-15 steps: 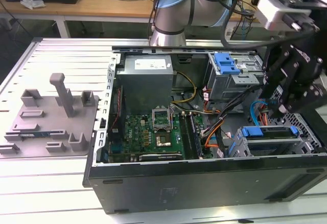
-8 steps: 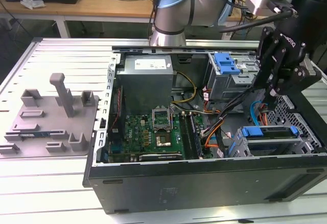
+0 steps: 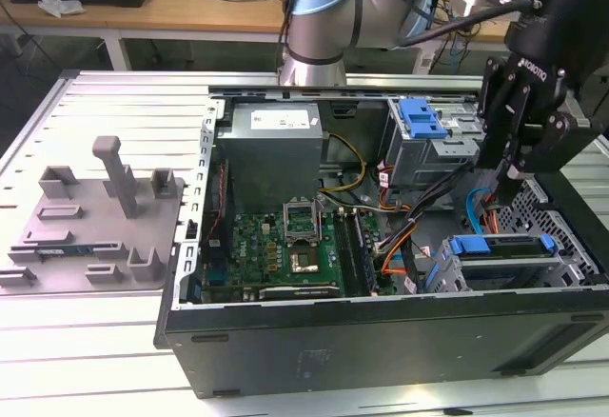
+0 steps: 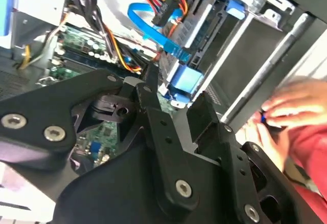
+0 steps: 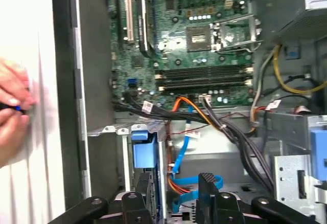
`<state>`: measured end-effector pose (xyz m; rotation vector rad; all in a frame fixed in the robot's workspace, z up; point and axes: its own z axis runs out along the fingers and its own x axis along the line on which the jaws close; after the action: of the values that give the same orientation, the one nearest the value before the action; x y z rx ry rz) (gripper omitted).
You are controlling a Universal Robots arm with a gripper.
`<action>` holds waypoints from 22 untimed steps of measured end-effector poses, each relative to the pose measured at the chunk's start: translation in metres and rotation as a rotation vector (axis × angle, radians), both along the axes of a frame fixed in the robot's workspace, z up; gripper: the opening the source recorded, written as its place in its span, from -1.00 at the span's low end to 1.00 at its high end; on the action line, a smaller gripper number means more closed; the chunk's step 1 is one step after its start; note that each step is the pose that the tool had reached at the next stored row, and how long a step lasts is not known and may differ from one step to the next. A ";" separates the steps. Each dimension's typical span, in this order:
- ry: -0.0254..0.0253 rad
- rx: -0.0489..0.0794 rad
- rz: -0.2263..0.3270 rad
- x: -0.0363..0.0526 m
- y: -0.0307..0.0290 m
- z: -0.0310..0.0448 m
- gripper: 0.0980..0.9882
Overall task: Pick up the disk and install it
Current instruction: 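Insert the first disk wire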
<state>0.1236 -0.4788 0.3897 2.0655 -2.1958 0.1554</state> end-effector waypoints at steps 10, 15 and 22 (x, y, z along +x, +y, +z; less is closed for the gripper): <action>0.0001 -0.137 0.057 0.0000 0.0296 -0.0017 -0.09; -0.0060 -0.160 0.052 0.0010 0.0305 -0.0039 -0.09; 0.0002 -0.247 -0.019 0.0301 0.0564 -0.0145 -0.44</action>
<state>0.1537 -0.4224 0.3752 1.9101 -2.0749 0.4029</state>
